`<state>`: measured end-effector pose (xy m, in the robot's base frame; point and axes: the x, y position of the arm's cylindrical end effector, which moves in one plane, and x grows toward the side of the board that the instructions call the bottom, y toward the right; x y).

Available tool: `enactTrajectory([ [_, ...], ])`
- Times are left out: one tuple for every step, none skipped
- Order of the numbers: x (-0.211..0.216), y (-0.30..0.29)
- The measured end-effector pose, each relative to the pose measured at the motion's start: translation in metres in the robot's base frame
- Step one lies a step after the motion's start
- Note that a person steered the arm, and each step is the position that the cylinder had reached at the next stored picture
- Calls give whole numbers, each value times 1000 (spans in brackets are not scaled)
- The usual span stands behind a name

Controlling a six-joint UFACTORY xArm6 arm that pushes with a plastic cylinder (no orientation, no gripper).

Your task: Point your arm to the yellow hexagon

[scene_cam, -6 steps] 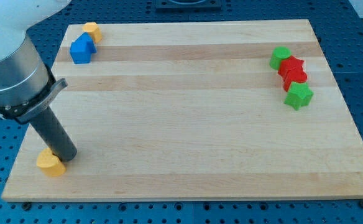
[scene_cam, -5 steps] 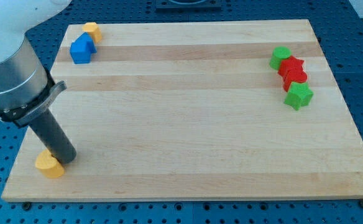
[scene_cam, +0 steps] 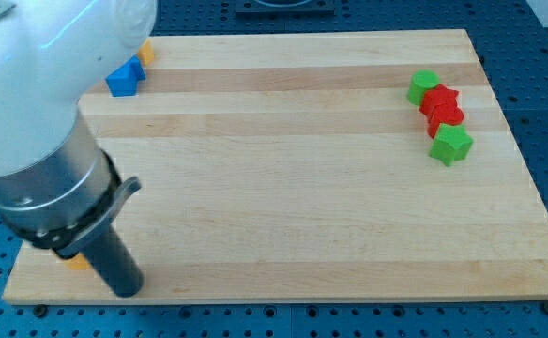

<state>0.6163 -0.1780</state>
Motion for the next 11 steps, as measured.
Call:
enactTrajectory([
  [1, -26],
  [1, -32],
  [2, -32],
  [2, -69],
  [-1, -124],
  [-8, -126],
  [-19, -127],
  [-65, -124],
  [-128, -127],
  [-133, -127],
  [-138, -126],
])
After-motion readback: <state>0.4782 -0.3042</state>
